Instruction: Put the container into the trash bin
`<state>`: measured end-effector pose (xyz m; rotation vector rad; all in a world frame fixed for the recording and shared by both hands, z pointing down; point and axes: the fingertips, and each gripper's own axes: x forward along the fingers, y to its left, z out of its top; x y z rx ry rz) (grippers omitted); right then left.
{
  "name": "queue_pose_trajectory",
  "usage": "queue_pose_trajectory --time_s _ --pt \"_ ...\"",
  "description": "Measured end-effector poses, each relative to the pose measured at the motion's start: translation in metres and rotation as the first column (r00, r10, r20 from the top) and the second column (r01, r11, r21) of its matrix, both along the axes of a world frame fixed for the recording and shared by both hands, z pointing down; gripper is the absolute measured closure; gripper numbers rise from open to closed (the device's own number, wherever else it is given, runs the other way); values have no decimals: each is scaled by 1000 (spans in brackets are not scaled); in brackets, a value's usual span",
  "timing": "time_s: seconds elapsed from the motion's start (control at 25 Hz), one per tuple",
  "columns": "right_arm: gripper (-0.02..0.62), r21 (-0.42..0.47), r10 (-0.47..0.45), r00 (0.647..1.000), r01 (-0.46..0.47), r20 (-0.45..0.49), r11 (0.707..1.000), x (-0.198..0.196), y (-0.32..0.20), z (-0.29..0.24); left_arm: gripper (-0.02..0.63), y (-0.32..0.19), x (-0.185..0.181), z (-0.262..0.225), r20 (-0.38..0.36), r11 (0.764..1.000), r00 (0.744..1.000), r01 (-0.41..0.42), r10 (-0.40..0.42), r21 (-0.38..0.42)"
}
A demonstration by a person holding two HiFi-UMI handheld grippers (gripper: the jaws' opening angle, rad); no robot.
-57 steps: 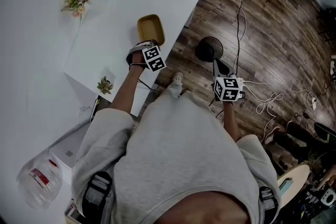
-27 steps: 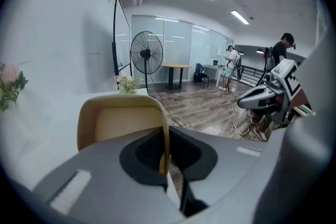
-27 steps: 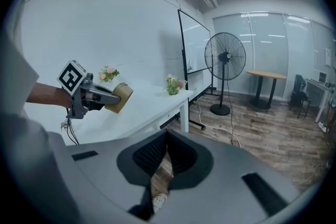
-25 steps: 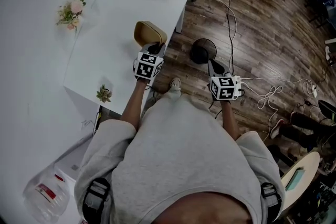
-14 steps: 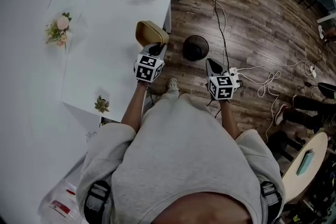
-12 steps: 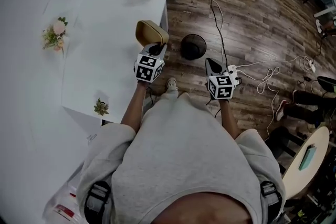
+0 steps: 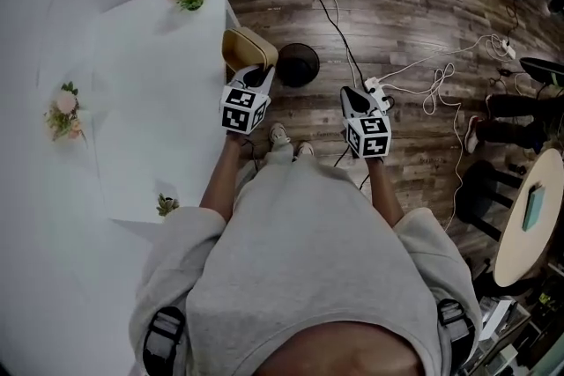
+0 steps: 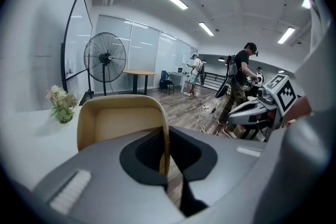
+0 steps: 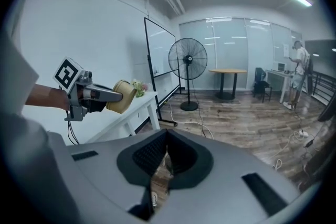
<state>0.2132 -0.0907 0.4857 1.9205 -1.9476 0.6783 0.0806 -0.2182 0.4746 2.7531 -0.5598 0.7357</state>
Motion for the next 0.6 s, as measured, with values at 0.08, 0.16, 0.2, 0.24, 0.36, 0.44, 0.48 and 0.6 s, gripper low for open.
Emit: queue_pose_trajectory --time_s 0.08,0.16,0.2,0.24,0.36,0.44,0.48,0.6 --pt "581 -3 21 1000 -21 4 1000 9 6 1 584 2 12 2 16 999 999 -36 35 10" --pt "581 -8 35 999 -35 7 999 16 12 3 584 5 22 5 29 998 997 -67 67 14" --pt "580 -11 41 999 -41 8 999 19 15 4 584 6 26 7 32 997 996 -79 79 13" --pt "581 -14 47 999 -46 9 999 21 16 5 584 6 30 9 35 996 996 -88 88 10" --pt "580 -25 57 998 -57 23 998 26 20 12 584 7 37 17 43 995 994 -103 103 -1" --pt "581 -36 58 998 -57 34 998 27 21 16 584 7 40 23 51 994 992 -111 111 -13" --pt "581 -41 57 998 -55 37 998 27 21 18 584 7 41 26 54 993 992 -114 115 -20" --pt "581 -50 47 998 -46 38 998 28 17 27 584 4 43 37 58 992 991 -118 120 -35"
